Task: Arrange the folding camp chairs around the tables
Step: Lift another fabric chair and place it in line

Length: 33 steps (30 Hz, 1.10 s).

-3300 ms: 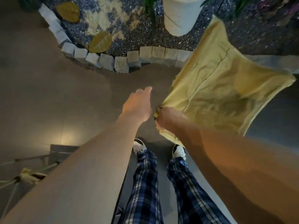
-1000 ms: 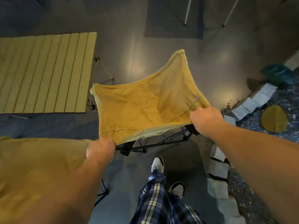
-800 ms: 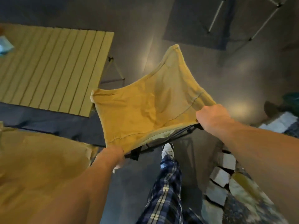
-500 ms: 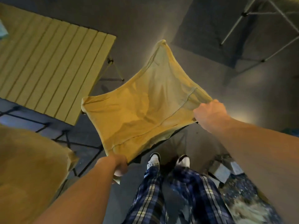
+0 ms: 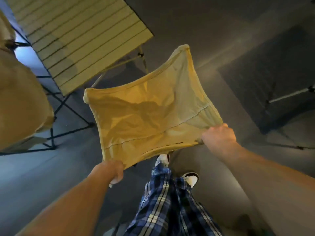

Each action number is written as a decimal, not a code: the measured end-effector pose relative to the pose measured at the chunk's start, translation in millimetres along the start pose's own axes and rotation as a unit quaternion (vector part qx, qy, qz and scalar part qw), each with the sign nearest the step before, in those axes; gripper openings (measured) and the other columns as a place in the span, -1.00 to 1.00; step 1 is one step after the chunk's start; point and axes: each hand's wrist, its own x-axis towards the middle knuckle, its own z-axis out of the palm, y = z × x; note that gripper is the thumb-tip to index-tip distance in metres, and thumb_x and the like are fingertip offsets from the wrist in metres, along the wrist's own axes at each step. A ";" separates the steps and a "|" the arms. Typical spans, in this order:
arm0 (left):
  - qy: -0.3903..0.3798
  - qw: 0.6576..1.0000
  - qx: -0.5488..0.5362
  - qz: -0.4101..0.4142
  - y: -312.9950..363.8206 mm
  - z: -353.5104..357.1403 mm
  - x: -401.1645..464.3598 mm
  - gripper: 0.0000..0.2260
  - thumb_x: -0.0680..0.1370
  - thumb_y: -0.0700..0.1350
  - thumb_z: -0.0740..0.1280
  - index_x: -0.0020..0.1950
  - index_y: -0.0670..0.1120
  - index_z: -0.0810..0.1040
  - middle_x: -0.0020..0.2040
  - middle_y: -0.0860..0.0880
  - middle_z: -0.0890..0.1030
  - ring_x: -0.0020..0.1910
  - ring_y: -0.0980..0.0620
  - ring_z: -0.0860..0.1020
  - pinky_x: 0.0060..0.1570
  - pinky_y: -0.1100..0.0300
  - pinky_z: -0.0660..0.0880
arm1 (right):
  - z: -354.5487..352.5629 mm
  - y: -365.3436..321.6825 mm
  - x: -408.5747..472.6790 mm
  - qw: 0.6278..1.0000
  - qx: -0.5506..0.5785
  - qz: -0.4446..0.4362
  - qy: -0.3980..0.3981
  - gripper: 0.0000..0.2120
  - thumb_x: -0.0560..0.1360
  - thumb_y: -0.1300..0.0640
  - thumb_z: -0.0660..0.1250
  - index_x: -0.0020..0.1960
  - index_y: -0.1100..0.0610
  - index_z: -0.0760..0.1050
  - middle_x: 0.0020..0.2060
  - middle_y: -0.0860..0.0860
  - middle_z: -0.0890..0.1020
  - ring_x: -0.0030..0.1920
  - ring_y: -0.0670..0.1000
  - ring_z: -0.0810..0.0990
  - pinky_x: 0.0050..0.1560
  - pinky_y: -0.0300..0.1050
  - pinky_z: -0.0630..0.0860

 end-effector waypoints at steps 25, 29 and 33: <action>0.273 0.909 -0.272 -0.158 129.2 85.4 -13.4 -0.80 0.55 -0.30 0.15 0.08 -0.09 0.47 -0.09 -0.05 0.50 -0.08 -0.07 0.29 -0.28 0.08 0.36 | -15.4 96.4 53.9 0.956 -0.171 -0.198 0.129 -0.70 0.49 0.32 0.24 0.18 0.15 0.54 0.03 0.11 0.60 0.12 0.23 0.50 -0.10 -0.02 0.46; 0.289 0.910 -0.253 -0.155 120.2 100.4 -8.1 -0.70 0.57 -0.29 0.10 0.21 -0.02 0.45 0.02 -0.07 0.52 0.03 -0.14 0.38 -0.26 0.06 0.40 | -10.1 80.3 53.0 0.957 -0.158 -0.205 0.133 -0.66 0.51 0.35 0.18 0.24 0.17 0.49 0.09 0.14 0.57 0.16 0.25 0.47 -0.04 0.00 0.47; 0.270 0.915 -0.256 -0.153 97.2 99.7 -0.5 -0.62 0.55 -0.35 0.10 0.27 -0.01 0.42 -0.01 -0.10 0.50 0.09 -0.17 0.38 -0.22 0.02 0.42 | -11.3 60.9 49.5 0.958 -0.165 -0.194 0.131 -0.65 0.50 0.35 0.17 0.24 0.15 0.48 0.08 0.13 0.55 0.15 0.23 0.46 -0.13 -0.02 0.37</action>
